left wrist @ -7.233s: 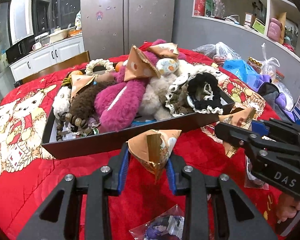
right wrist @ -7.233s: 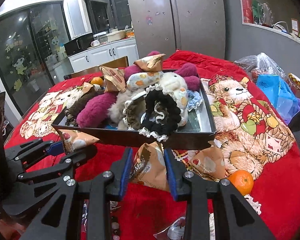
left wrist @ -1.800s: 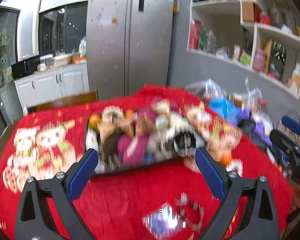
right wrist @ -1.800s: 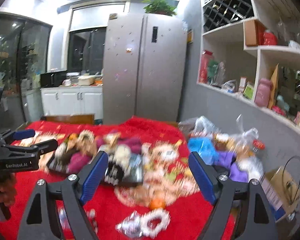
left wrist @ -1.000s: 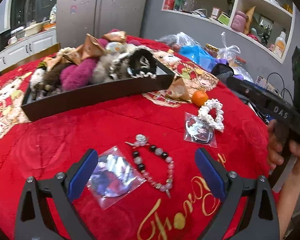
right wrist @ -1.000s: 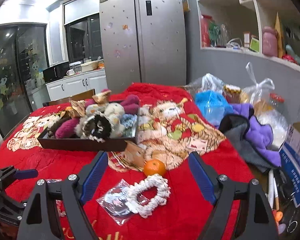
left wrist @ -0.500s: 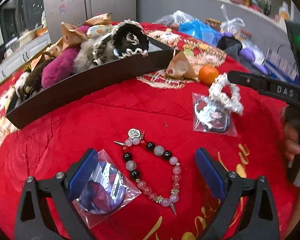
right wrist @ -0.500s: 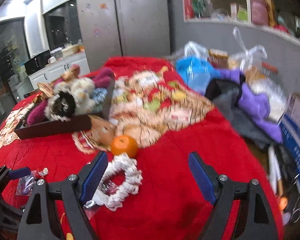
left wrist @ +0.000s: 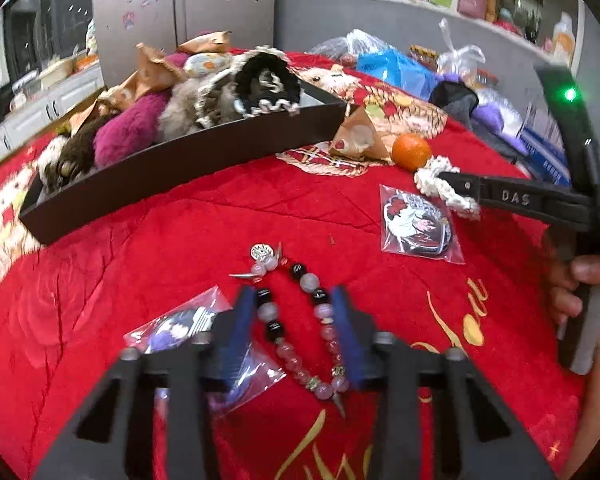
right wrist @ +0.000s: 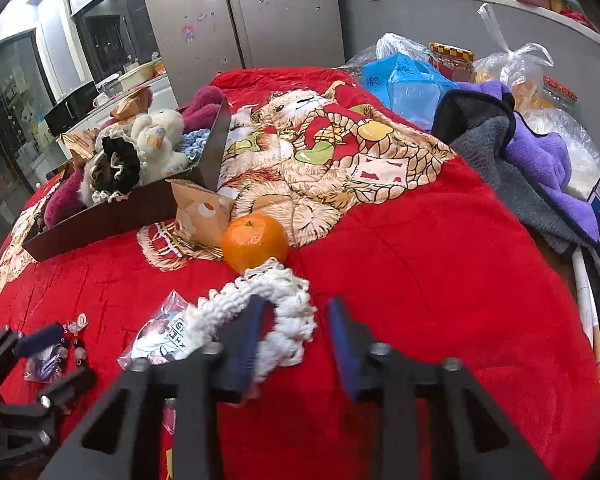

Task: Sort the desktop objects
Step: 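Grasp the beaded bracelet with left tool while right tool grasps the cream scrunchie, then lift the bracelet with left tool while right tool carries the scrunchie over the tray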

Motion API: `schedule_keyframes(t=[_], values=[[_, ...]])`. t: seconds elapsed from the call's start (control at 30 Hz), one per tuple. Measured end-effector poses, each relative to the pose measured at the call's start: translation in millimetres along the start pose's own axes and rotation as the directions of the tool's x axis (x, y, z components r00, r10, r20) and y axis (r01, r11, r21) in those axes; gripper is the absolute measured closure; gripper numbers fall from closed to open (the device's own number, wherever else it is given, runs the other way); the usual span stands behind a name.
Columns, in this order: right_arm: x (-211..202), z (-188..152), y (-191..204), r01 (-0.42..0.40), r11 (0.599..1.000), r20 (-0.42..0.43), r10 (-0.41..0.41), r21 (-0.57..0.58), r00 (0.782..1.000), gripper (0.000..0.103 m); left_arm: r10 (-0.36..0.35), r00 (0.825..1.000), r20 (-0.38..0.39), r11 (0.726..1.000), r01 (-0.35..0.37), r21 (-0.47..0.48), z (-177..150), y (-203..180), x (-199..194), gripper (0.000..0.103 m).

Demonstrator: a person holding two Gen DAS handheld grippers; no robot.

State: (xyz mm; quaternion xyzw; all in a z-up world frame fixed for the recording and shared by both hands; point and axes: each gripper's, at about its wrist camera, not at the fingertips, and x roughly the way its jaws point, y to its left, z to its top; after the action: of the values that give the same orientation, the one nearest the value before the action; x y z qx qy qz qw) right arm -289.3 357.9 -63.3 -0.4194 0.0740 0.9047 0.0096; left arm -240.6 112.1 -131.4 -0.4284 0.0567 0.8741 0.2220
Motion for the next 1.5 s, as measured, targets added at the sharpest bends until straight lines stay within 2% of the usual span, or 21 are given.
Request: schedule_keyframes(t=[0.03, 0.1, 0.2, 0.27, 0.53, 0.9, 1.13, 1.23, 1.37, 1.43, 1.5], values=[[0.0, 0.0, 0.0, 0.003, 1.000, 0.001, -0.003, -0.001, 1.000, 0.084, -0.023, 1.000, -0.001, 0.999, 0.023, -0.024, -0.5, 5.8, -0.7, 0.083], [-1.0, 0.6, -0.1, -0.009, 1.000, 0.004, 0.009, 0.006, 1.000, 0.088, -0.066, 0.998, 0.003, 0.996, 0.066, -0.055, -1.2, 14.0, -2.0, 0.084], [-3.7, 0.5, 2.6, -0.033, 0.999, 0.015, 0.033, 0.008, 0.999, 0.089, -0.065, 0.998, 0.009, 0.997, 0.066, -0.042, -3.8, 13.6, -5.7, 0.086], [-5.0, 0.6, 4.7, -0.032, 0.999, 0.022, 0.032, 0.004, 0.999, 0.089, -0.057, 0.998, 0.032, 0.998, 0.058, -0.027, -4.5, 10.3, -11.5, 0.094], [-21.4, 1.4, 12.5, -0.054, 0.998, 0.083, 0.055, -0.013, 0.995, 0.089, -0.055, 0.998, 0.037, 0.998, 0.057, -0.035, -6.2, 13.6, -18.0, 0.094], [-37.6, 2.7, 13.5, -0.138, 0.990, 0.137, 0.136, 0.006, 0.981, 0.089, -0.070, 0.995, 0.065, 0.996, 0.073, -0.049, -7.3, 17.8, -31.9, 0.094], [-53.7, 2.3, 25.7, -0.180, 0.983, 0.189, 0.182, -0.029, 0.965, 0.089, -0.048, 0.990, 0.130, 0.996, 0.057, -0.070, -1.6, 28.7, -55.8, 0.094], [-59.8, 2.5, 33.5, -0.224, 0.973, 0.202, 0.230, -0.052, 0.952, 0.089, -0.043, 0.986, 0.163, 0.994, 0.058, -0.091, 2.6, 35.9, -68.9, 0.094], [-65.2, 2.8, 53.0, -0.240, 0.966, 0.203, 0.254, -0.092, 0.946, 0.089, 0.019, 0.977, 0.211, 0.994, 0.004, -0.110, 6.5, 40.2, -87.2, 0.094], [-67.5, 4.0, 62.0, -0.255, 0.962, 0.195, 0.271, -0.103, 0.943, 0.089, 0.064, 0.974, 0.218, 0.992, -0.038, -0.123, 5.0, 42.0, -94.9, 0.094], [-70.5, 5.8, 74.5, -0.245, 0.963, 0.184, 0.263, -0.114, 0.947, 0.089, 0.078, 0.973, 0.216, 0.988, -0.047, -0.148, 3.0, 48.6, -102.7, 0.094]])
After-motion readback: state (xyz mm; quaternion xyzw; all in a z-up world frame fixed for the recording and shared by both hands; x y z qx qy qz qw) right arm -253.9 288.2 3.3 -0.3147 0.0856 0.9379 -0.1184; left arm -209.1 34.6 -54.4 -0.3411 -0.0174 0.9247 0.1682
